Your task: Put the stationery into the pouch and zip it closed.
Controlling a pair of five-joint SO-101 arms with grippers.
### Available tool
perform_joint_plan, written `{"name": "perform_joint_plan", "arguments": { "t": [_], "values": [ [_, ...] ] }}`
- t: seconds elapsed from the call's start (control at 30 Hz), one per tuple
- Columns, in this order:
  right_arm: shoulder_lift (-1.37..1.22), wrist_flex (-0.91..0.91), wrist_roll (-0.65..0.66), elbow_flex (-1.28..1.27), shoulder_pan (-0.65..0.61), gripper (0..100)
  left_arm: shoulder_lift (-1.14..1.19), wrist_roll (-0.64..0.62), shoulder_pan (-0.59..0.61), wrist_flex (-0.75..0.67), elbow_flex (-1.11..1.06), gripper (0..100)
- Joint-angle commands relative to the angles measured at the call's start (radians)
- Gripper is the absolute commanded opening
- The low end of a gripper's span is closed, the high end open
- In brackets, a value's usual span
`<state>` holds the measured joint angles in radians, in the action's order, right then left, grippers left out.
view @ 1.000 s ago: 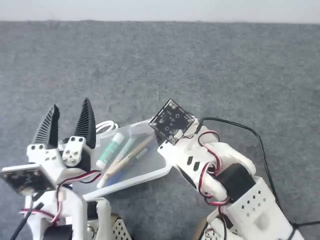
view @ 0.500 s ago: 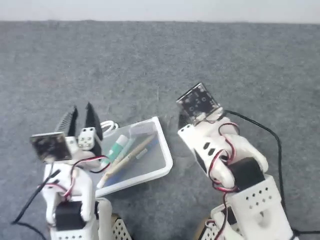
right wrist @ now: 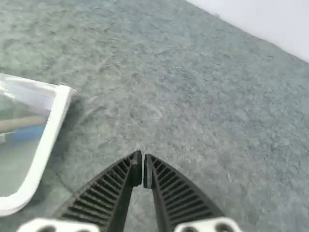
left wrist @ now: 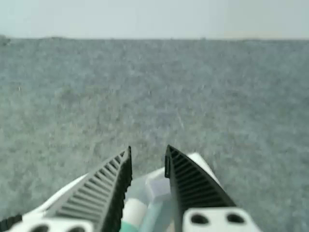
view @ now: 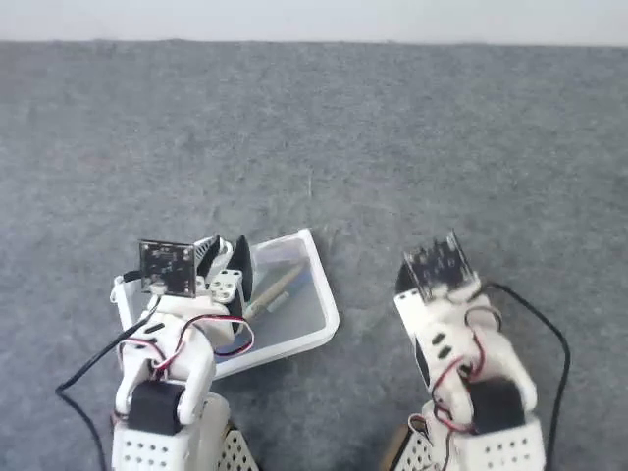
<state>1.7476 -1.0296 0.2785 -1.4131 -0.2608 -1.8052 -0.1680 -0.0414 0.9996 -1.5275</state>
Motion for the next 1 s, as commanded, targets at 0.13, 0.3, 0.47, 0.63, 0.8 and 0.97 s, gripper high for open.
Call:
{"name": "perform_joint_plan", "arguments": {
  "t": [0.13,0.3,0.47,0.63,0.8,0.97],
  "values": [
    [-0.001,-0.002,-0.011,-0.097,0.061,0.7,-0.017,0.009,-0.006,0.005,-0.094,11],
    [0.074,-0.001,-0.009,-0.264,0.068,0.7,-0.017,0.009,-0.018,0.003,-0.156,11],
    [0.067,-0.024,-0.003,-0.270,0.079,0.7,-0.017,0.005,-0.049,0.032,-0.157,10],
    [0.056,-0.025,-0.005,-0.270,0.148,0.7,-0.017,0.002,-0.049,0.046,-0.120,1],
    [0.056,-0.025,-0.006,-0.270,0.282,0.7,-0.017,-0.074,-0.049,0.051,-0.110,1],
    [0.056,-0.180,-0.005,-0.270,0.355,0.7,-0.017,-0.078,-0.049,0.052,-0.114,1]
  ]
}}
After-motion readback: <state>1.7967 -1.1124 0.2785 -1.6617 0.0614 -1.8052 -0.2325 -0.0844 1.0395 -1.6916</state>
